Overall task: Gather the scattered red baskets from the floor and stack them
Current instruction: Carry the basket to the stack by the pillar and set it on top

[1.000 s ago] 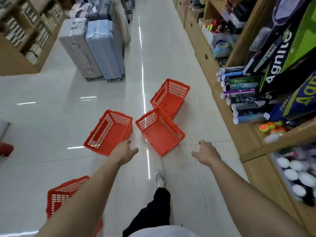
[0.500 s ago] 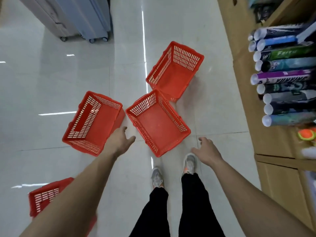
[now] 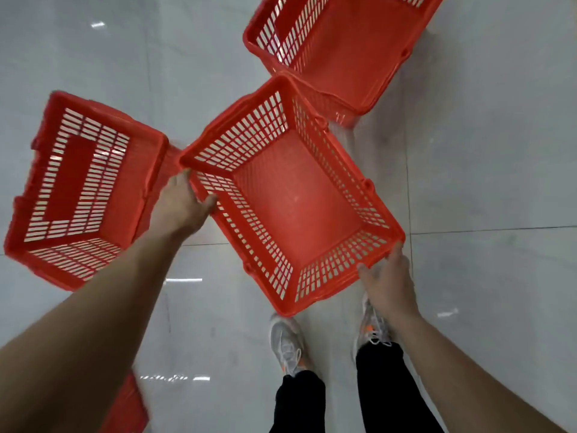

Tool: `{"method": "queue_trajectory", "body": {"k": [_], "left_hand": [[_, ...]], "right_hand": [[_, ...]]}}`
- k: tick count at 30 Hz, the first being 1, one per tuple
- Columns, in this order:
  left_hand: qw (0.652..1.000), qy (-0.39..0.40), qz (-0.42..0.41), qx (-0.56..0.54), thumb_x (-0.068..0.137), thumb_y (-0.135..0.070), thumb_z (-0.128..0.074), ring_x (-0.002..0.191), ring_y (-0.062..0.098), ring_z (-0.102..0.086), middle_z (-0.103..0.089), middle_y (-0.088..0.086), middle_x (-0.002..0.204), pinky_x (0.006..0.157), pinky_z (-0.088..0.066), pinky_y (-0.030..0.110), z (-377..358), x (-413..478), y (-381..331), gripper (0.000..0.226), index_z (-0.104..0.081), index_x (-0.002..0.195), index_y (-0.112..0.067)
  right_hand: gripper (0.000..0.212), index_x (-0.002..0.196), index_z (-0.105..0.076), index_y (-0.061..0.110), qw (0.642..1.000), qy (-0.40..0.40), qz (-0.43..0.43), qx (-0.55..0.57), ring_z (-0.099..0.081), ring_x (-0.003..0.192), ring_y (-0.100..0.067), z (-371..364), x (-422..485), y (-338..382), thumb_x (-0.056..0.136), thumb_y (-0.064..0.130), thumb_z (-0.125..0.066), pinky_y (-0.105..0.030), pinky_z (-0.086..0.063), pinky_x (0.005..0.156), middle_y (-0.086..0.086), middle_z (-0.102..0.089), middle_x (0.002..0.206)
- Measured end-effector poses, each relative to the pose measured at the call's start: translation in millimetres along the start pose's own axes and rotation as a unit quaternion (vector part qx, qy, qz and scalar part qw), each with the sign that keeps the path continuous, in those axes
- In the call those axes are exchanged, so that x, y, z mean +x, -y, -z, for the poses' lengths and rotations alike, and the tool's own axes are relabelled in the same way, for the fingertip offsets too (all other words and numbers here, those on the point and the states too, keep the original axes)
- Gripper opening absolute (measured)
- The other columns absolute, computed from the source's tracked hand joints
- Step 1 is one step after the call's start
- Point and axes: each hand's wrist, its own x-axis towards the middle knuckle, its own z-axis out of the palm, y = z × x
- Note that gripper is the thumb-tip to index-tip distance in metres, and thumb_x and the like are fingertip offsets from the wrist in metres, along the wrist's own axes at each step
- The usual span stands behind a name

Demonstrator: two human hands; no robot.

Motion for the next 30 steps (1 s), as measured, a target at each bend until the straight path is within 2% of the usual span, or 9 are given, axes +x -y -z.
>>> {"method": "queue_trajectory", "body": {"k": [3, 7, 11, 15, 18, 21, 24, 26, 30], "left_hand": [[1.000, -0.022, -0.005, 0.005, 0.080, -0.061, -0.058, 0.126, 0.035, -0.052, -0.052, 0.013, 0.139, 0.102, -0.044, 0.054, -17.0, 20.1, -3.1, 0.076, -0.040, 0.141, -0.020], [0.997, -0.068, -0.024, 0.022, 0.087, -0.044, -0.064, 0.133, 0.039, -0.040, -0.041, 0.018, 0.146, 0.106, -0.037, 0.055, -29.5, 27.9, -9.9, 0.076, -0.032, 0.147, -0.012], [0.993, -0.114, -0.029, 0.034, 0.085, -0.041, -0.066, 0.133, 0.046, -0.033, -0.033, 0.024, 0.149, 0.109, -0.031, 0.057, -30.5, 38.7, -13.4, 0.084, -0.026, 0.148, -0.004], [0.997, -0.043, 0.031, -0.048, 0.087, -0.039, -0.068, 0.135, 0.043, -0.039, -0.036, 0.022, 0.152, 0.109, -0.033, 0.053, -35.2, 48.4, -14.8, 0.092, -0.012, 0.153, -0.009], [0.995, 0.000, 0.043, -0.090, 0.087, -0.041, -0.067, 0.121, 0.041, -0.055, -0.053, 0.018, 0.139, 0.098, -0.044, 0.050, -50.0, 35.8, -9.1, 0.074, -0.030, 0.144, -0.011], [0.993, 0.015, 0.097, -0.066, 0.090, -0.050, -0.059, 0.113, 0.045, -0.058, -0.061, 0.024, 0.126, 0.092, -0.044, 0.047, -63.0, 15.9, -1.4, 0.061, -0.045, 0.133, -0.009], [0.991, 0.048, 0.109, -0.057, 0.091, -0.054, -0.056, 0.117, 0.042, -0.058, -0.063, 0.021, 0.126, 0.096, -0.043, 0.045, -74.6, -0.1, 0.9, 0.069, -0.042, 0.140, -0.006], [0.989, 0.051, 0.092, -0.108, 0.090, -0.050, -0.060, 0.112, 0.037, -0.063, -0.066, 0.013, 0.123, 0.096, -0.047, 0.047, -80.0, -7.4, -1.8, 0.065, -0.041, 0.140, -0.011], [0.982, 0.039, 0.088, -0.162, 0.081, -0.060, -0.056, 0.092, 0.027, -0.071, -0.069, 0.005, 0.116, 0.081, -0.058, 0.049, -91.8, -18.8, 7.5, 0.061, -0.049, 0.127, -0.021]], "right_hand": [[0.105, 0.158, 0.000, 0.011, 0.998, -0.063, 0.029, -0.013, -0.050, 0.121, -0.038, -20.1, 11.9, -5.8, 0.087, 0.036, -0.073, -0.046, -0.048, 0.093, -0.018, -0.041, 0.138], [0.103, 0.159, -0.002, 0.010, 0.987, -0.111, 0.093, -0.070, -0.047, 0.125, -0.039, -2.2, 47.2, -1.3, 0.087, 0.034, -0.072, -0.050, -0.048, 0.093, -0.018, -0.038, 0.141], [0.091, 0.158, -0.012, 0.008, 0.970, -0.185, 0.140, -0.080, -0.050, 0.122, -0.042, 46.3, 104.7, 14.5, 0.089, 0.024, -0.069, -0.051, -0.044, 0.099, -0.021, -0.042, 0.143], [0.080, 0.153, -0.024, 0.012, 0.977, -0.191, 0.096, -0.023, -0.058, 0.113, -0.031, 63.5, 124.9, 14.7, 0.091, 0.039, -0.065, -0.046, -0.049, 0.091, -0.010, -0.051, 0.136], [0.075, 0.152, -0.027, 0.015, 0.985, -0.139, 0.101, -0.005, -0.059, 0.115, -0.031, 49.9, 118.3, 6.5, 0.091, 0.035, -0.066, -0.042, -0.048, 0.094, -0.012, -0.055, 0.136], [0.070, 0.150, -0.026, 0.021, 0.984, -0.152, 0.082, 0.040, -0.057, 0.120, -0.029, 42.2, 114.4, -0.2, 0.092, 0.030, -0.064, -0.041, -0.047, 0.098, -0.009, -0.056, 0.137], [0.069, 0.150, -0.027, 0.019, 0.981, -0.178, 0.043, 0.058, -0.057, 0.123, -0.035, 41.1, 117.6, -6.9, 0.092, 0.036, -0.060, -0.051, -0.047, 0.101, -0.013, -0.055, 0.139], [0.060, 0.148, -0.031, 0.018, 0.983, -0.173, 0.039, 0.042, -0.059, 0.119, -0.037, 42.9, 116.6, -12.3, 0.095, 0.029, -0.057, -0.050, -0.049, 0.100, -0.015, -0.059, 0.134], [0.052, 0.145, -0.041, 0.021, 0.986, -0.150, 0.067, 0.028, -0.064, 0.111, -0.036, 52.4, 108.1, -22.7, 0.096, 0.013, -0.056, -0.046, -0.051, 0.097, -0.013, -0.067, 0.124]]}}
